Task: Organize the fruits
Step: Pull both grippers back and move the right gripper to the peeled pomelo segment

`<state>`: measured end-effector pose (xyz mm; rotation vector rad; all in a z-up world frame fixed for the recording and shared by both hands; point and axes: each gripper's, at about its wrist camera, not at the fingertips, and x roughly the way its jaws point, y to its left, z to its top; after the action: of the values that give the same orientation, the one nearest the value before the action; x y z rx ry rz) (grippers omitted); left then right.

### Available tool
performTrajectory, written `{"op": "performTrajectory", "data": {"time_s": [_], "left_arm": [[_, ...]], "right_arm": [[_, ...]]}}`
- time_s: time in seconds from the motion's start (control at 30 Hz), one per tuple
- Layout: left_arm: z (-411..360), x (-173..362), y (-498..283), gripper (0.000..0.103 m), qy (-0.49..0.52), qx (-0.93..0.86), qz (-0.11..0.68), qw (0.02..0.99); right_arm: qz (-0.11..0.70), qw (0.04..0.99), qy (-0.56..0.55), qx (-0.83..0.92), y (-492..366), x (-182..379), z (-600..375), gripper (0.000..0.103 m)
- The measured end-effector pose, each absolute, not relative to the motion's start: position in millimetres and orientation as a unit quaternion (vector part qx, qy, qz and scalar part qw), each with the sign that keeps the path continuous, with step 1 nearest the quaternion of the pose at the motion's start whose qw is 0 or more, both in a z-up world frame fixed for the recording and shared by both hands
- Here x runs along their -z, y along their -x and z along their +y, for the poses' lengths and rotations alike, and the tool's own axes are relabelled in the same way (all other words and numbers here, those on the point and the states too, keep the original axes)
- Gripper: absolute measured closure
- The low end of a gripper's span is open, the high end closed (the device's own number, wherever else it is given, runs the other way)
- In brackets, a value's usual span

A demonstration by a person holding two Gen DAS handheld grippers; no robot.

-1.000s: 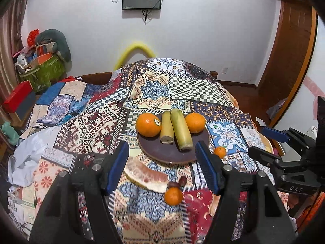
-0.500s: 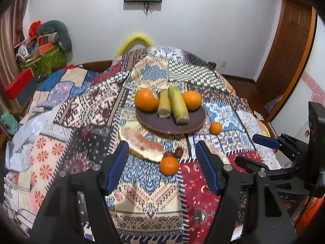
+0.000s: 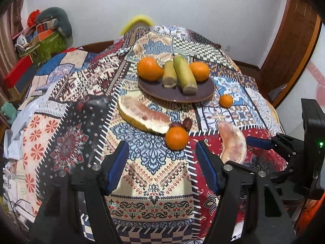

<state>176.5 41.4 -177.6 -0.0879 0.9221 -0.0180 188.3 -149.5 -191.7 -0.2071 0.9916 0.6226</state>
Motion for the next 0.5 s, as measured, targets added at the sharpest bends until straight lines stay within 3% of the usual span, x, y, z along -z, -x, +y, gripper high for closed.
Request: {"op": "performTrajectory", "data": {"time_s": [0.07, 0.5], "left_arm": [[40.2, 183.3, -177.6, 0.036, 0.045, 0.01, 0.451, 0.892], [36.6, 201.9, -193.7, 0.036, 0.041, 0.013, 0.472, 0.88]], "right_arm": [[0.466, 0.828, 0.112, -0.29, -187.2, 195.9, -145.5, 0.029], [0.46, 0.84, 0.12, -0.26, -199.2, 195.3, -186.4, 0.029]]}}
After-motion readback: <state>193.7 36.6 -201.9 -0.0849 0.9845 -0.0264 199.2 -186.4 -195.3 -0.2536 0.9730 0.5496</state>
